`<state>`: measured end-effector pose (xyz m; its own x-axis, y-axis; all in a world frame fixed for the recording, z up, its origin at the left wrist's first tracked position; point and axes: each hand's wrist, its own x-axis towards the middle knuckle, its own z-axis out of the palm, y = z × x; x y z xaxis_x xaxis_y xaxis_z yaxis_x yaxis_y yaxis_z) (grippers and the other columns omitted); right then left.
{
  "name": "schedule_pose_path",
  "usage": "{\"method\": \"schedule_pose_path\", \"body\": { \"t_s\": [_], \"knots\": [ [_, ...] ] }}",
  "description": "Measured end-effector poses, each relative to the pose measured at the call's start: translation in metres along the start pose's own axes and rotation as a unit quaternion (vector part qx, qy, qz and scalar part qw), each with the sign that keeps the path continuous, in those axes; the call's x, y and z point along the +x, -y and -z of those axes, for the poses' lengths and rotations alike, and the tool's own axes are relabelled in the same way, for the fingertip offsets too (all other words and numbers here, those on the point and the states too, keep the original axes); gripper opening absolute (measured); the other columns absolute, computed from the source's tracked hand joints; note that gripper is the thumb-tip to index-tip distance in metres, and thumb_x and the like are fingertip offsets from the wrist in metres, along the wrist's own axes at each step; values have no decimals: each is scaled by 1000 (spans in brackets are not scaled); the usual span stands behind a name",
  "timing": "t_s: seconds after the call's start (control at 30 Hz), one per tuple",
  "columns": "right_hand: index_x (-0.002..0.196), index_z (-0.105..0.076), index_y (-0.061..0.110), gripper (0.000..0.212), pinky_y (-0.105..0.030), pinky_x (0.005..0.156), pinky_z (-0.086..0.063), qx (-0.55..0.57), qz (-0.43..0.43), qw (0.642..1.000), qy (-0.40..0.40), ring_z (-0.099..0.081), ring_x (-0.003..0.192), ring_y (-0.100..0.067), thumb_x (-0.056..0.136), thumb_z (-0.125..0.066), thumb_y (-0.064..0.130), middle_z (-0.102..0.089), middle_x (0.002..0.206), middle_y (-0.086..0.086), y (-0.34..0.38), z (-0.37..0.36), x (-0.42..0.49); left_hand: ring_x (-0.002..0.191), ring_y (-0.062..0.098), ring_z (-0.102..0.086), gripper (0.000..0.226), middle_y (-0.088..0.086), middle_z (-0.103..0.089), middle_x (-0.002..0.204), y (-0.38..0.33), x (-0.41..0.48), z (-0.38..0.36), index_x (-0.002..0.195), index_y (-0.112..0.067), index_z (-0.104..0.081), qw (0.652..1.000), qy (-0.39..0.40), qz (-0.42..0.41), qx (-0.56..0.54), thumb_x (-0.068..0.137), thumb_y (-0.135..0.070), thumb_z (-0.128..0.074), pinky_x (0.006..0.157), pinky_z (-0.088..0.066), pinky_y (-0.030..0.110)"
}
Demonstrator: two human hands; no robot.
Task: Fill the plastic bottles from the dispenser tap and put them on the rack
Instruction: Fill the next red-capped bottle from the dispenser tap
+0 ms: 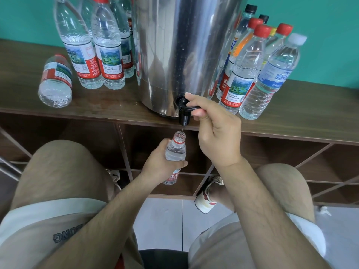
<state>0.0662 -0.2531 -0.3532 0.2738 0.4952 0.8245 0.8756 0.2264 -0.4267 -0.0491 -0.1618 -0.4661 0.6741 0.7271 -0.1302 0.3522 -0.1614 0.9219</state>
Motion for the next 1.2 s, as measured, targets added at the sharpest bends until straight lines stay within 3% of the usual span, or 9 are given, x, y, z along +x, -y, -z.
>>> {"method": "schedule_pose_path", "body": {
  "t_s": [0.17, 0.4, 0.53, 0.63, 0.77, 0.87, 0.93, 1.03, 1.2],
  "knots": [
    [98, -75, 9, 24, -30, 66, -51, 1, -58, 998, 6, -61, 71, -8, 107, -55, 20, -65, 78, 9, 3, -4, 26, 113, 19, -64, 62, -9, -65, 118, 0, 0, 0, 130, -30, -53, 1000, 2, -1, 7, 80, -26, -89, 104, -55, 46],
    [107, -77, 31, 18, -41, 82, -59, 122, -178, 975, -50, -72, 93, -12, 106, -58, 31, -78, 96, 9, -4, -10, 17, 109, 17, -65, 61, -12, -64, 114, 4, 2, 1, 127, -32, -53, 1000, -1, -9, 6, 79, -26, -90, 100, -55, 38],
    [104, -75, 26, 19, -37, 87, -58, -5, -247, 965, -92, -72, 93, -9, 104, -57, 28, -76, 95, 9, -34, 14, -1, 100, 8, -63, 61, -17, -62, 109, 6, 4, 2, 125, -36, -51, 1000, 0, -15, 9, 79, -27, -90, 91, -51, 28],
    [112, -73, 13, 20, -39, 93, -57, -105, -307, 946, -23, -67, 95, -11, 99, -65, 26, -73, 103, 3, -56, 23, -11, 101, 9, -64, 61, -16, -63, 110, 6, 4, 1, 126, -35, -51, 1000, 3, -19, 14, 79, -28, -90, 91, -51, 28],
    [136, -62, 15, 51, -38, 102, -53, -163, -351, 919, 82, -60, 117, -18, 94, -74, 41, -66, 127, -1, -63, 12, -13, 103, 11, -64, 61, -16, -63, 111, 7, 4, 2, 126, -35, -51, 1000, 3, -23, 20, 79, -29, -90, 94, -52, 31],
    [134, -63, 17, 45, -44, 104, -52, -182, -331, 919, 111, -59, 119, -22, 94, -74, 35, -67, 124, -1, -65, 2, -9, 101, 8, -64, 61, -18, -63, 110, 8, 5, 3, 124, -37, -50, 999, 1, -23, 23, 78, -30, -90, 91, -51, 28],
    [129, -64, 20, 39, -42, 99, -55, -171, -330, 923, 105, -61, 114, -18, 93, -74, 31, -68, 117, 2, -66, 0, -9, 99, 6, -63, 61, -19, -62, 108, 8, 5, 3, 124, -38, -50, 999, -3, -21, 27, 78, -31, -90, 88, -50, 26],
    [120, -56, 30, 40, -17, 79, -53, -103, -325, 934, 104, -64, 92, -2, 88, -79, 31, -67, 99, 15, -59, 5, -10, 99, 8, -65, 61, -18, -64, 108, 7, 5, 3, 123, -38, -52, 999, -3, -21, 30, 77, -34, -91, 90, -54, 31],
    [115, -55, 35, 43, -17, 70, -51, -36, -271, 918, 288, -64, 89, 1, 84, -83, 26, -66, 102, 18, -45, 11, -19, 107, 15, -67, 64, -13, -66, 115, 4, 1, 3, 129, -36, -54, 999, 3, -24, 45, 76, -38, -90, 98, -58, 45]
  ]
}}
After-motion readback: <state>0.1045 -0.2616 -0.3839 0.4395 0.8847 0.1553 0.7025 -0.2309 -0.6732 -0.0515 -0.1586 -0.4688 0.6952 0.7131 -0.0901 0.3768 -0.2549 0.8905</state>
